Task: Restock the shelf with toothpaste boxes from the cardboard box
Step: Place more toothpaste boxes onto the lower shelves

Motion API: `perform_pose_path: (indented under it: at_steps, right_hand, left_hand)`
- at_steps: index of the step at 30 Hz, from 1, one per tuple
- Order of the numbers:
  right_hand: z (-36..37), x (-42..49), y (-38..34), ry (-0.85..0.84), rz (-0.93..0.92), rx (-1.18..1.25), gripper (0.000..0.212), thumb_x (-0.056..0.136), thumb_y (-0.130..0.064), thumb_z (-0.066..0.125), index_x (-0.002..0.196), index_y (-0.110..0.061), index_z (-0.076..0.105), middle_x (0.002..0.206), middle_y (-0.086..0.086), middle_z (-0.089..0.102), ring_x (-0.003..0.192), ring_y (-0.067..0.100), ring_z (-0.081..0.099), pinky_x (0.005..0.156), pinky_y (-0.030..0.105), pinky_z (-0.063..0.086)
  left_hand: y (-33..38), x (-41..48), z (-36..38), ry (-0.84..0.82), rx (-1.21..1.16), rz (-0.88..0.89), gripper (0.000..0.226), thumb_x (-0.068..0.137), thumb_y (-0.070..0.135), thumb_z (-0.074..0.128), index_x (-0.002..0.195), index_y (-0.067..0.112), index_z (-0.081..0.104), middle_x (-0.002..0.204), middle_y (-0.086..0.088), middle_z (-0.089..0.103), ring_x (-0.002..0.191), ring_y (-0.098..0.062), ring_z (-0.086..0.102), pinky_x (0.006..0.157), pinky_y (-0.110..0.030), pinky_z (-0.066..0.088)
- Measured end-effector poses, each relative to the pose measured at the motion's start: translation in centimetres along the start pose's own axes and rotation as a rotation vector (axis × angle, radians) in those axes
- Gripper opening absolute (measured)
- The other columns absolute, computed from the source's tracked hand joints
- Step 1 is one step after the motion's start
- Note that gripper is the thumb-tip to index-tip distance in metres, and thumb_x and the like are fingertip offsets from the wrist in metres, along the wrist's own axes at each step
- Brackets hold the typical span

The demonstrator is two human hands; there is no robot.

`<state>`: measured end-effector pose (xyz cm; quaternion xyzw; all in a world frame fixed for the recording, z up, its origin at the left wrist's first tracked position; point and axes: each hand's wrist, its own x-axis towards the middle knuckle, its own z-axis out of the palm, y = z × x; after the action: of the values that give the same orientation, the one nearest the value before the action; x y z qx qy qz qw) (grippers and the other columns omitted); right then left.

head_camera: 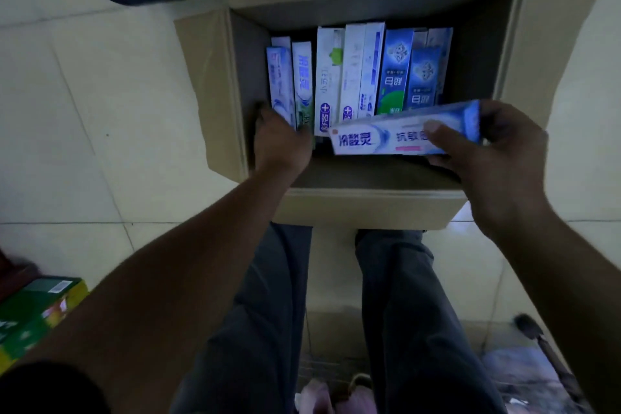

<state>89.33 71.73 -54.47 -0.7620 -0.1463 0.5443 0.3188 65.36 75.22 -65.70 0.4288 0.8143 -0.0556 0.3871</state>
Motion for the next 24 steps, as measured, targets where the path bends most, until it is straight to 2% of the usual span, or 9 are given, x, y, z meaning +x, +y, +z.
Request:
perform_pose_path:
  at_steps: [2,3,7,12,14,16,17,20,24]
  right_hand:
    - [-0.9,-0.6,0.8,0.05,0.014,0.045,0.025,0.083,-0.011,0.082,0.102,-0.008,0.065,0.104,0.009,0.074,0.094,0.023,0.076,0.075,0.035,0.064]
    - [-1.3,-0.8,1.2,0.073,0.014,0.062,0.024,0.083,-0.011,0.082,0.1,-0.008,0.065,0.107,0.014,0.073,0.095,0.025,0.076,0.076,0.037,0.063]
    - [-2.3,-1.4,1.6,0.086,0.0,0.069,0.031,0.083,-0.01,0.082,0.107,-0.002,0.064,0.11,0.021,0.071,0.096,0.031,0.075,0.076,0.041,0.063]
    - [-2.2,-2.3,0.3,0.091,-0.004,0.091,0.031,0.082,-0.013,0.083,0.106,-0.003,0.064,0.11,0.021,0.072,0.098,0.031,0.075,0.076,0.04,0.063]
    - [-1.9,-3.1,-1.5,0.101,0.004,0.138,0.031,0.082,-0.012,0.083,0.105,-0.003,0.065,0.108,0.02,0.073,0.096,0.03,0.076,0.075,0.038,0.063]
    - [-1.6,-4.3,-4.1,0.088,-0.007,0.18,0.026,0.081,-0.01,0.082,0.1,-0.005,0.066,0.102,0.016,0.074,0.094,0.03,0.076,0.072,0.036,0.063]
    - [-1.6,-5.0,-5.4,0.077,-0.02,0.194,0.023,0.081,-0.01,0.082,0.097,-0.007,0.066,0.098,0.014,0.075,0.092,0.03,0.077,0.071,0.035,0.063]
    - [-1.7,-8.0,-11.3,0.017,-0.086,0.214,0.018,0.081,-0.013,0.081,0.092,-0.01,0.068,0.093,0.012,0.076,0.091,0.031,0.077,0.069,0.034,0.063]
    - [-2.0,-13.7,-20.8,-0.039,-0.137,0.269,0.01,0.082,-0.017,0.079,0.075,-0.019,0.072,0.077,0.01,0.073,0.066,0.028,0.071,0.059,0.03,0.058]
  left_hand:
    - [0.8,1.4,2.6,-0.05,0.076,-0.166,0.094,0.089,0.028,0.07,0.159,0.002,0.013,0.154,-0.02,0.04,0.137,-0.037,0.048,0.111,-0.041,0.043]
    - [1.2,2.0,4.1,-0.037,0.105,-0.233,0.095,0.088,0.026,0.071,0.158,0.003,0.012,0.157,-0.018,0.034,0.14,-0.034,0.045,0.112,-0.039,0.039]
    - [1.5,3.7,6.9,0.148,0.207,-0.35,0.054,0.099,0.022,0.062,0.145,0.013,0.035,0.154,-0.009,0.035,0.135,-0.024,0.044,0.106,-0.035,0.038]
    - [-0.5,1.9,4.5,0.045,0.046,-0.242,0.049,0.091,0.018,0.066,0.135,0.006,0.047,0.143,-0.017,0.05,0.13,-0.034,0.053,0.105,-0.039,0.047]
    - [-0.5,0.3,1.7,0.078,-0.063,-0.111,0.035,0.089,0.018,0.064,0.122,0.006,0.061,0.125,-0.016,0.064,0.113,-0.035,0.063,0.092,-0.039,0.052]
    - [-0.1,-2.1,-2.4,0.101,-0.196,0.024,0.02,0.086,0.02,0.064,0.104,0.012,0.07,0.097,-0.004,0.07,0.088,-0.022,0.067,0.071,-0.033,0.051]
    - [-0.1,-3.4,-4.2,0.104,-0.261,0.078,0.016,0.085,0.022,0.066,0.1,0.018,0.07,0.089,0.002,0.069,0.079,-0.013,0.064,0.067,-0.031,0.051]
    - [0.5,-7.7,-11.2,0.143,-0.494,0.176,0.038,0.082,0.019,0.081,0.117,0.014,0.067,0.098,0.0,0.07,0.079,0.0,0.064,0.076,-0.022,0.054]
    - [3.5,-14.1,-21.6,0.288,-0.717,0.262,0.046,0.073,0.025,0.091,0.11,0.024,0.064,0.089,0.003,0.075,0.081,-0.012,0.073,0.07,-0.024,0.056]
